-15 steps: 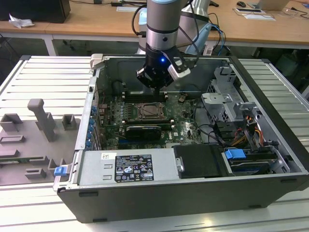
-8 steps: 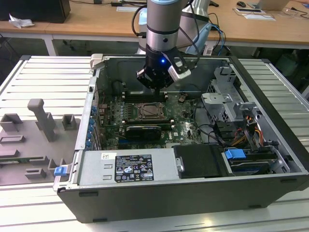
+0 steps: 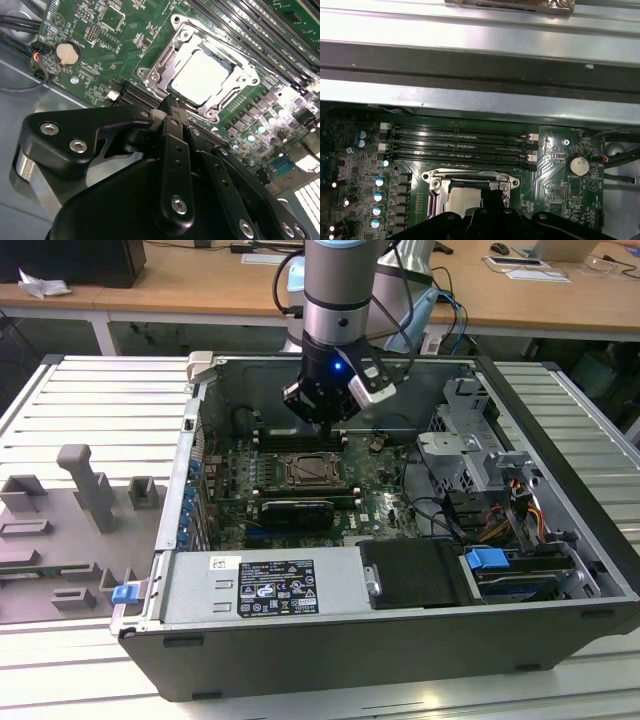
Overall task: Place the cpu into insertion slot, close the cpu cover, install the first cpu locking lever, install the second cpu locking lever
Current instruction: 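Install the second cpu locking lever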
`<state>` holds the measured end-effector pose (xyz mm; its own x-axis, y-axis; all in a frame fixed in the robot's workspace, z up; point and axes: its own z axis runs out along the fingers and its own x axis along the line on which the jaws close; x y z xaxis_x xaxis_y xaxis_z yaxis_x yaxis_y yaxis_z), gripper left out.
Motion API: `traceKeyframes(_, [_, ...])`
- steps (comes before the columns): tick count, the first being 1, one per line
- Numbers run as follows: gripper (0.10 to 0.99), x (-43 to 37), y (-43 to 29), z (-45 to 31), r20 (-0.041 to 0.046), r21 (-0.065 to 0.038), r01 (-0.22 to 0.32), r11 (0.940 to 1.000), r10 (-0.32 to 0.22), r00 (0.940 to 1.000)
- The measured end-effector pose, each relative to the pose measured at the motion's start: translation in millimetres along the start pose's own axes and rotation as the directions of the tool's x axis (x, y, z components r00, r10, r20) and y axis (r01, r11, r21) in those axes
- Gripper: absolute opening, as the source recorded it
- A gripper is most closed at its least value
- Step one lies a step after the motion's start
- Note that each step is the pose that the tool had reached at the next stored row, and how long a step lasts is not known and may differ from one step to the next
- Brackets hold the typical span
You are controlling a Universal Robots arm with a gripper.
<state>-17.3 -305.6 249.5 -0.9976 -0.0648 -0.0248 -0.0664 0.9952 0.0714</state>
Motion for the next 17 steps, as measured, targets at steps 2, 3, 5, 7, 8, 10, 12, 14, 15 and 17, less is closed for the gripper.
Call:
traceKeyframes(2, [0.106,-0.1,0.1,-2.8,0.0,0.0,0.0,1.0,0.0,1.0])
traceKeyframes(3, [0.106,-0.1,-0.2,-2.7,0.0002,0.0,0.0,1.0,0.0,1.0])
traceKeyframes(5, [0.106,0.3,-3.4,-3.1,0.0,0.0,0.0,1.0,0.0,1.0])
traceKeyframes(7, [0.106,0.6,-8.6,-3.4,0.0,0.0,0.0,1.0,0.0,1.0])
traceKeyframes(8, [0.106,0.8,-10.6,-3.5,-0.0001,0.0,0.0,1.0,0.0,1.0])
traceKeyframes(10, [0.106,1.2,-16.3,-3.9,0.0,0.0,0.0,1.0,0.0,1.0])
traceKeyframes(12, [0.106,1.4,-20.1,-4.1,0.0,0.0,0.0,1.0,0.0,1.0])
traceKeyframes(14, [0.106,1.5,-21.9,-4.3,0.0,0.0,0.0,1.0,0.0,1.0])
traceKeyframes(15, [0.106,1.6,-22.3,-4.9,-0.0001,0.0,0.0,1.0,0.0,1.0])
traceKeyframes(17, [0.106,1.6,-22.4,-8.4,-0.0001,0.0,0.0,1.0,0.0,1.0])
